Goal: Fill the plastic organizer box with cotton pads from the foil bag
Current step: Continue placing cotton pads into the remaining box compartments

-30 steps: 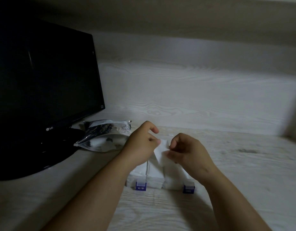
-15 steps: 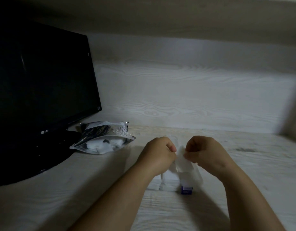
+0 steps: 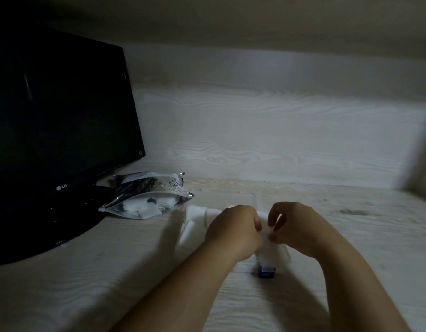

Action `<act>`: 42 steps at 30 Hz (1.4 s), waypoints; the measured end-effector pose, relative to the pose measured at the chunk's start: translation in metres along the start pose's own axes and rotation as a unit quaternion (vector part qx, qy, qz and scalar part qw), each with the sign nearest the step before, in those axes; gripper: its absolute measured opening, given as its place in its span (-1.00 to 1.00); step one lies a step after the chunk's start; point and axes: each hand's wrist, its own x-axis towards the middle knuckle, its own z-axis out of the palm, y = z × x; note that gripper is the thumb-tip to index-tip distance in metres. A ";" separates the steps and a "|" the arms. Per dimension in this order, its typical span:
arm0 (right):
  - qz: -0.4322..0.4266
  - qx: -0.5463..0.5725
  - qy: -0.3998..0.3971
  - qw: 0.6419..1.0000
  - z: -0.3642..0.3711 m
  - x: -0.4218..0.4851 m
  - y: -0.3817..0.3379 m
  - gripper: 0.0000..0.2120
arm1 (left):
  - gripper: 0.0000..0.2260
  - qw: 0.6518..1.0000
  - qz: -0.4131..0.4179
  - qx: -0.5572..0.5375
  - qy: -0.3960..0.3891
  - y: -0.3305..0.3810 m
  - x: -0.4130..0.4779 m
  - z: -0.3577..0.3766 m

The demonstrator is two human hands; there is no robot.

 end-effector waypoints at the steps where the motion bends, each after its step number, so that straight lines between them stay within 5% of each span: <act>1: 0.002 -0.016 -0.006 1.000 0.000 0.001 -0.001 -0.84 | -0.80 1.000 -0.001 0.005 -0.002 0.000 0.000 0.001; 17: 0.129 -0.091 -0.057 0.986 0.014 0.010 -0.007 -0.69 | -0.80 0.997 0.015 0.075 -0.021 -0.002 0.000 0.013; 22: 0.077 -0.060 -0.060 0.993 0.009 0.006 -0.007 -0.75 | -0.66 0.997 0.036 0.059 -0.031 -0.005 0.001 0.003; 26: 0.051 -0.053 -0.076 0.994 0.006 0.001 -0.007 -0.74 | -0.74 0.997 0.046 0.057 0.018 -0.009 0.003 0.004; 35: 0.093 -0.049 -0.089 0.990 0.019 0.010 -0.003 -0.70 | -0.75 0.992 0.064 0.112 -0.009 -0.012 0.002 0.000; 42: 0.040 -0.094 -0.016 0.995 0.016 0.012 -0.004 -0.77 | -0.79 0.998 0.060 0.006 -0.001 -0.012 0.001 -0.009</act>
